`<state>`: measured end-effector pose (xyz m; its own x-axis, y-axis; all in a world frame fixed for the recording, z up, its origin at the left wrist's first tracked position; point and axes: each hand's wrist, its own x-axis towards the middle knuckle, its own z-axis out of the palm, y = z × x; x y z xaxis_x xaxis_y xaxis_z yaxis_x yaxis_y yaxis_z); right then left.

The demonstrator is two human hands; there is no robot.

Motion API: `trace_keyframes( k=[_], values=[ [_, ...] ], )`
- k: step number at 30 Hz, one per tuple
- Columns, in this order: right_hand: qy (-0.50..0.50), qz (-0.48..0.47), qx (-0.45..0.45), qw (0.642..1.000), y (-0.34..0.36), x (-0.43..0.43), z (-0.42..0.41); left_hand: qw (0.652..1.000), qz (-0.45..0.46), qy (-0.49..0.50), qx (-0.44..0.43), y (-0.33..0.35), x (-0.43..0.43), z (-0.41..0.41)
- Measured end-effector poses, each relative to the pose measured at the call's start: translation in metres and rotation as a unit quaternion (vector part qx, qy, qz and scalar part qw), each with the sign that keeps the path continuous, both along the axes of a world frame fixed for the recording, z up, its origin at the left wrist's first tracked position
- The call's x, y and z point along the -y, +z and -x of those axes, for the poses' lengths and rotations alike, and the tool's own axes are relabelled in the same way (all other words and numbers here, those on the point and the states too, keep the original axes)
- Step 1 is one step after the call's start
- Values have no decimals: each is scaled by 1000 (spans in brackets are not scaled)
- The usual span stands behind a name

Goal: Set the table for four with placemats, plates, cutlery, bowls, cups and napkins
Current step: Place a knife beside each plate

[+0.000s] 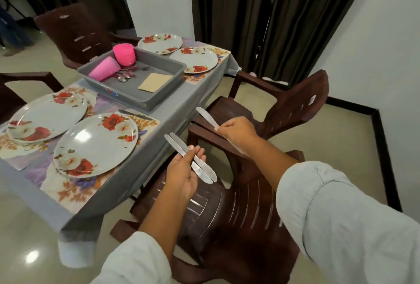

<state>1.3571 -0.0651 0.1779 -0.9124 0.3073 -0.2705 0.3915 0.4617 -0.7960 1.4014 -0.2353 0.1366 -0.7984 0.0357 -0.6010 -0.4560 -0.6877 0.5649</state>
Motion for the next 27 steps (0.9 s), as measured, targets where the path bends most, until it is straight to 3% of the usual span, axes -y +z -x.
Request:
trace_keyframes(
  k=[7, 12, 16, 22, 27],
  values=[
    [75, -40, -28, 996, -3, -85, 12, 999, 38, 31, -12, 9, -84, 4],
    [102, 43, -35, 993, -5, -165, 24, 995, 77, 56, -16, 24, -164, 6],
    [138, 17, -39, 990, 6, -229, 25, 995, 78, 63, -17, 36, -228, 14],
    [119, 32, 19, 992, 14, -277, 53, 993, 80, 81, -24, 46, -287, 40],
    [116, 27, 12, 993, 15, -307, 75, 993, 68, 90, -19, 44, -330, 71]
  ],
)
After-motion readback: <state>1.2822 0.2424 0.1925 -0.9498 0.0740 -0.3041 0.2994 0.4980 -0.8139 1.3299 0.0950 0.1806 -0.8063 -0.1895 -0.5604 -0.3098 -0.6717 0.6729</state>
